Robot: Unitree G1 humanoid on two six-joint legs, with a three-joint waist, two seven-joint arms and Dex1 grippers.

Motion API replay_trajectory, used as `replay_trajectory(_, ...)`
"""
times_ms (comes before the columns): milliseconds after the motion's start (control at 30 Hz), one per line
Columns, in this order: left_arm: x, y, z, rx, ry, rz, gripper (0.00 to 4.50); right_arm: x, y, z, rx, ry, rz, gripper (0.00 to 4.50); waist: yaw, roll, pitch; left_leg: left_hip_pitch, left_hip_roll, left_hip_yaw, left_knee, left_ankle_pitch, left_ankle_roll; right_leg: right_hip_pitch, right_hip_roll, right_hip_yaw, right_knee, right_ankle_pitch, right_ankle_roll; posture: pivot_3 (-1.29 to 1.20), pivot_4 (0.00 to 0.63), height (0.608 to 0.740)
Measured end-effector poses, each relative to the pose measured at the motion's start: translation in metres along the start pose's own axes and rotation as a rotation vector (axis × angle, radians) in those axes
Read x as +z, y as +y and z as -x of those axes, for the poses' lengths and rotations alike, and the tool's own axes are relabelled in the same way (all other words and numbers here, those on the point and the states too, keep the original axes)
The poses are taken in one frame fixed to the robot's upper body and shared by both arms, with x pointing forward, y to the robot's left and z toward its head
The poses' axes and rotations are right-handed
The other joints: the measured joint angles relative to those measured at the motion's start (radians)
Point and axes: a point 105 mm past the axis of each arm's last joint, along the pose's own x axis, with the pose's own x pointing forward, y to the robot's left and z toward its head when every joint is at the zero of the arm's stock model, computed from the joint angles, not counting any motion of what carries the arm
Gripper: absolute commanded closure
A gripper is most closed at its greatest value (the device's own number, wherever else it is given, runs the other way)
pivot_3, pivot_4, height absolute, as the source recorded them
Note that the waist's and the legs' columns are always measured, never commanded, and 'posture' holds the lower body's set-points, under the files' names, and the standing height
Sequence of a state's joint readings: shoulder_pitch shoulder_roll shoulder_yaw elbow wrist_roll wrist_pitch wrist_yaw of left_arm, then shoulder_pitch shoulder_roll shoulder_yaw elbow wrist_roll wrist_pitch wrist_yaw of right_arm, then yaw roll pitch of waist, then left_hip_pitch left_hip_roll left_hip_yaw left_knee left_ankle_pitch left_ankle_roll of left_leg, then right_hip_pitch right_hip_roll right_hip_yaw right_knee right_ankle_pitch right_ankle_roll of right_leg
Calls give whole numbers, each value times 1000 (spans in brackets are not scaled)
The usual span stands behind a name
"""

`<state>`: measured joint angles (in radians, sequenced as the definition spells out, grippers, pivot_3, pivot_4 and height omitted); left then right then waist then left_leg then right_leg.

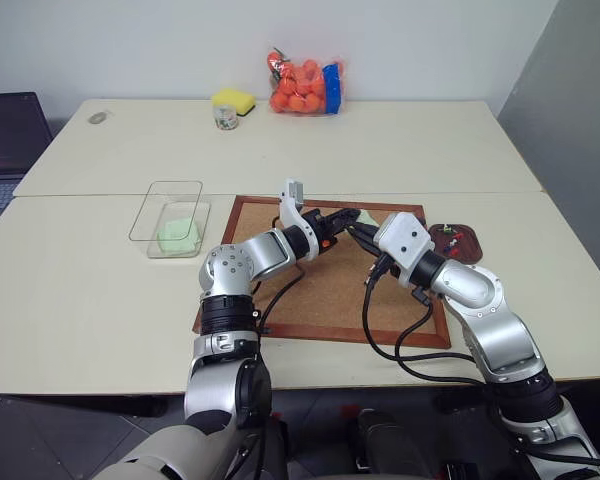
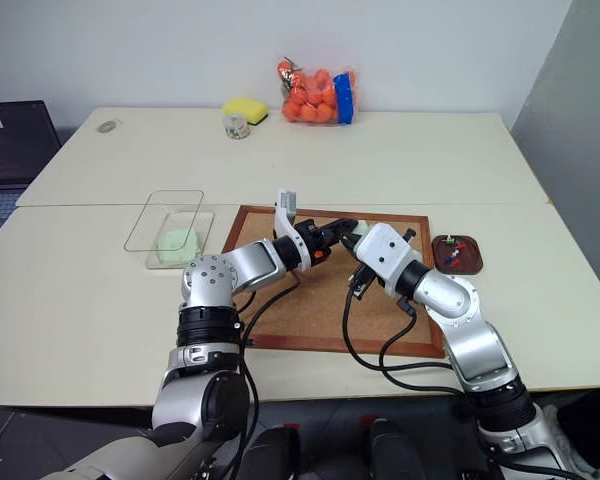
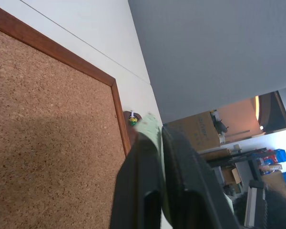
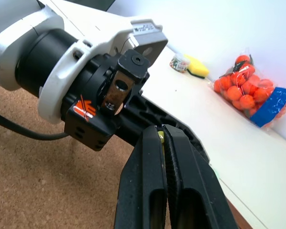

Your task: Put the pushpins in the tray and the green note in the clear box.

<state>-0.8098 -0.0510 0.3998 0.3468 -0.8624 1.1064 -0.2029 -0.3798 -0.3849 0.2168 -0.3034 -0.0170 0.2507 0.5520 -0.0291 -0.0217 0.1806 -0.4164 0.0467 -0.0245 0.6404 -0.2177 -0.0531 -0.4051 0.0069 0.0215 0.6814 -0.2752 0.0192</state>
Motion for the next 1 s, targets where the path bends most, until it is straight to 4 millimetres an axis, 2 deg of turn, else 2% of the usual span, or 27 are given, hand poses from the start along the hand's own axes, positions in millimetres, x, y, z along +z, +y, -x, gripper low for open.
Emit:
replay_trajectory(200, 1, 2, 1, 17, -6, -1, 4452, 3, -5, -1, -53, -21, -19, 4500, 0, 0, 0, 0, 0, 0, 0, 0, 0, 0, 0, 0, 0, 0, 0, 0, 150, 740)
replay_trajectory(367, 2, 5, 2, 25, -18, -1, 4452, 9, -20, -1, -169, -61, -75, 4500, 0, 0, 0, 0, 0, 0, 0, 0, 0, 0, 0, 0, 0, 0, 0, 0, 150, 740)
replay_trajectory(600, 5, 11, 4, 50, -44, -14, 4452, 16, -39, 14, -285, -89, -104, 4500, 1, 0, 0, 0, 0, 0, 0, 0, 0, 0, 0, 0, 0, 0, 0, 0, 150, 740)
replay_trajectory(800, 10, 22, 12, 99, -66, -76, 4452, 1, -46, 34, -357, -23, -162, 4500, 0, 0, 0, 0, 0, 0, 0, 0, 0, 0, 0, 1, 0, 0, 0, 0, 150, 740)
replay_trajectory(1000, 12, 9, 22, 52, -39, -302, 4452, -22, -55, 56, -444, 73, -246, 4500, 1, 0, 0, 0, 0, 1, 0, 0, 0, 0, 0, 1, 0, 0, 0, 0, 150, 740)
